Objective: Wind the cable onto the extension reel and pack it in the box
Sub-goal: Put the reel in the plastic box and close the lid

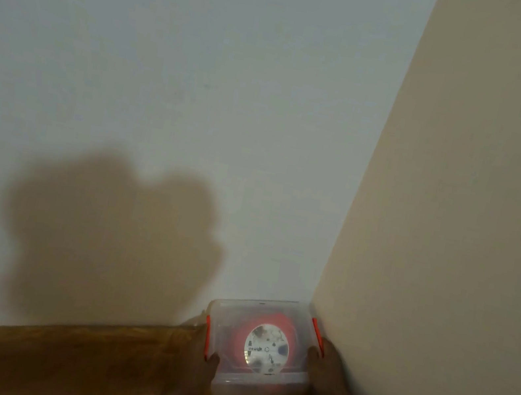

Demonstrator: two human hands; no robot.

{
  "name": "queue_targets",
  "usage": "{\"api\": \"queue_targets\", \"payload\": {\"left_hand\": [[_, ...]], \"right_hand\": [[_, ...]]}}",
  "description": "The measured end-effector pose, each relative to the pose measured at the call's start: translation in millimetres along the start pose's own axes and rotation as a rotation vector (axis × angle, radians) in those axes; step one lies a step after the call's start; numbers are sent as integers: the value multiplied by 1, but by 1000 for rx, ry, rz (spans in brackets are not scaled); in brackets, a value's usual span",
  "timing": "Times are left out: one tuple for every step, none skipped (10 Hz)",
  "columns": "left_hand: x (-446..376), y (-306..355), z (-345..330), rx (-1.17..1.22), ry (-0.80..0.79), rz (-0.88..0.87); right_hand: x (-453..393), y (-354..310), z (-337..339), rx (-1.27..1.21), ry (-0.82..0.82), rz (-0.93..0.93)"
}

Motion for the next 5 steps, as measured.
{"api": "queue_targets", "payload": {"left_hand": [[4, -1, 9, -19, 6, -28], [6, -14, 27, 40, 28, 26], [2, -22, 58, 19, 61, 65], [-5, -9, 106, -128, 128, -87], [-12, 24, 169, -298, 280, -219]], "right_hand": [[5, -2, 1, 134, 49, 40], [9, -13, 1, 341, 70, 126], [12, -28, -8, 613, 15, 148], [20, -58, -21, 914, 22, 255], [34, -111, -40, 965, 42, 448]]}}
Point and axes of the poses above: each hand's wrist, its own x-axis away from the middle knuckle, its own z-axis out of the back of the hand, y = z × x, the point moved 6 cm from there along -x, towards the middle knuckle, and after that the axes turned 3 degrees about -x, right-handed, at the moved point
